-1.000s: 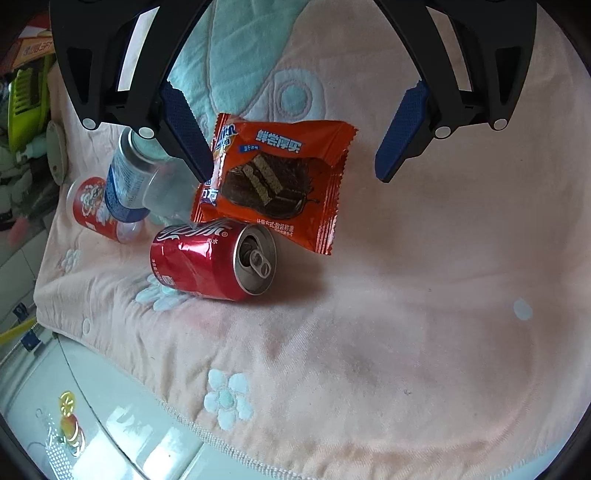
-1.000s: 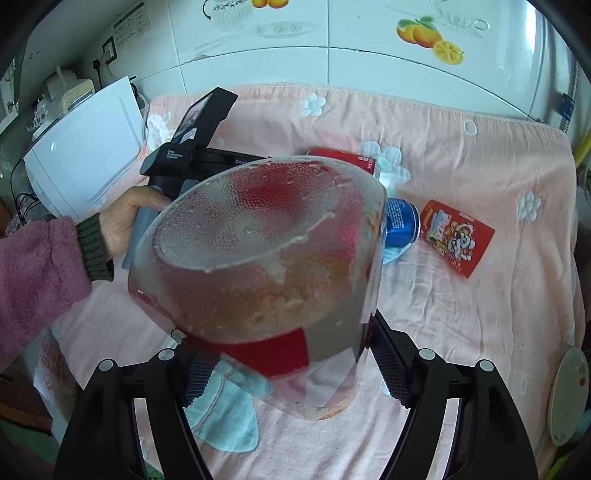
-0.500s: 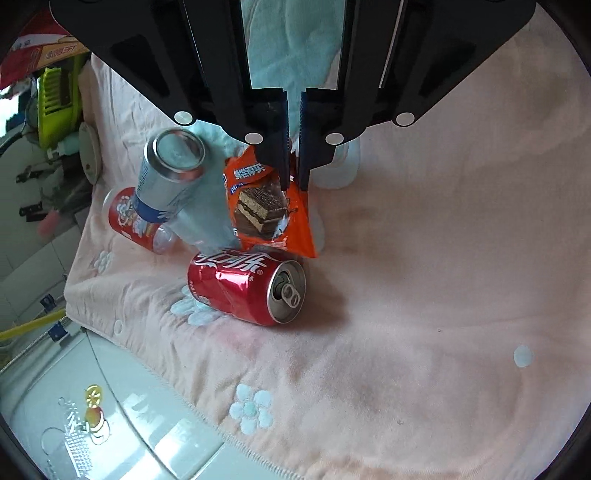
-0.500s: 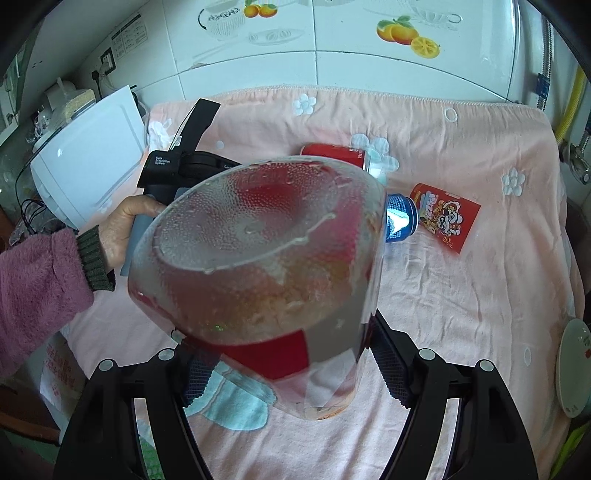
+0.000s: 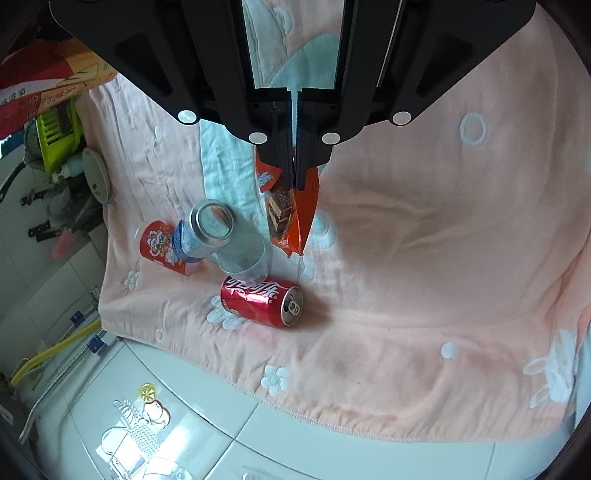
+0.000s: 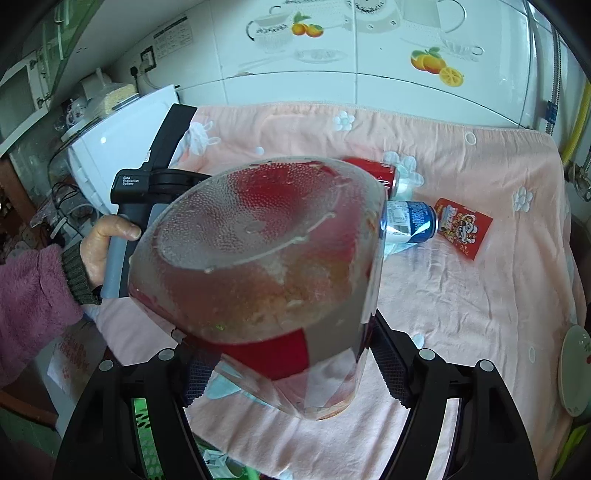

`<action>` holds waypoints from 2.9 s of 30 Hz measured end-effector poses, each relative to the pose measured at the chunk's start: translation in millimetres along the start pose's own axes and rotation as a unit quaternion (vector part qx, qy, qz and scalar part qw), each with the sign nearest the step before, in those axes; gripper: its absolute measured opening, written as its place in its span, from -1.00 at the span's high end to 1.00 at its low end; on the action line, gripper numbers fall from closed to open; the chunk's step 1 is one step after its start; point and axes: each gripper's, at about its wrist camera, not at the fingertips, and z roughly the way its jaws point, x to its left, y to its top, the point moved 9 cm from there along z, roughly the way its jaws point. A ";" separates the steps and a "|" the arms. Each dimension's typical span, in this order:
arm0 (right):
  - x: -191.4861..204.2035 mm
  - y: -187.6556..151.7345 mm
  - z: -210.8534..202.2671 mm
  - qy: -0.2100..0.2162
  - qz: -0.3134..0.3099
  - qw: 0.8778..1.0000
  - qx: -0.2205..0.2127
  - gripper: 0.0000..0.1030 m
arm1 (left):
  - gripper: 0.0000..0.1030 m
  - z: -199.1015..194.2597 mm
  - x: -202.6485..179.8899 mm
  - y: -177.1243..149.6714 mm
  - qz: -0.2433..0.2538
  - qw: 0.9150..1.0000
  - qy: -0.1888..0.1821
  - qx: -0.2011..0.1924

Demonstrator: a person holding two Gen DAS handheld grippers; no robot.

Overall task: Collect trash
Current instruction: 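Carry bottle and wrapper to green basket and open both grippers, then grasp blue-white can with right gripper while left moves toward clear plastic cup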

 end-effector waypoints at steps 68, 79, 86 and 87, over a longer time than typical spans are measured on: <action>130.1 -218.0 -28.3 0.136 -0.006 0.983 0.121 -0.57 | -0.82 -219.0 -42.1 -289.0 0.004 0.993 0.116 -0.016; 66.0 -153.1 -36.7 0.080 0.045 0.994 0.066 -0.57 | -0.89 -213.7 -43.5 -242.6 0.028 0.990 0.136 -0.037; 1.9 -100.6 -22.2 0.023 0.083 0.995 0.054 -0.57 | -0.89 -199.3 -43.4 -212.9 0.043 0.989 0.139 -0.040; -6.0 -93.1 -19.2 0.017 0.088 0.994 0.055 -0.57 | -0.89 -196.2 -42.6 -208.0 0.046 0.988 0.141 -0.039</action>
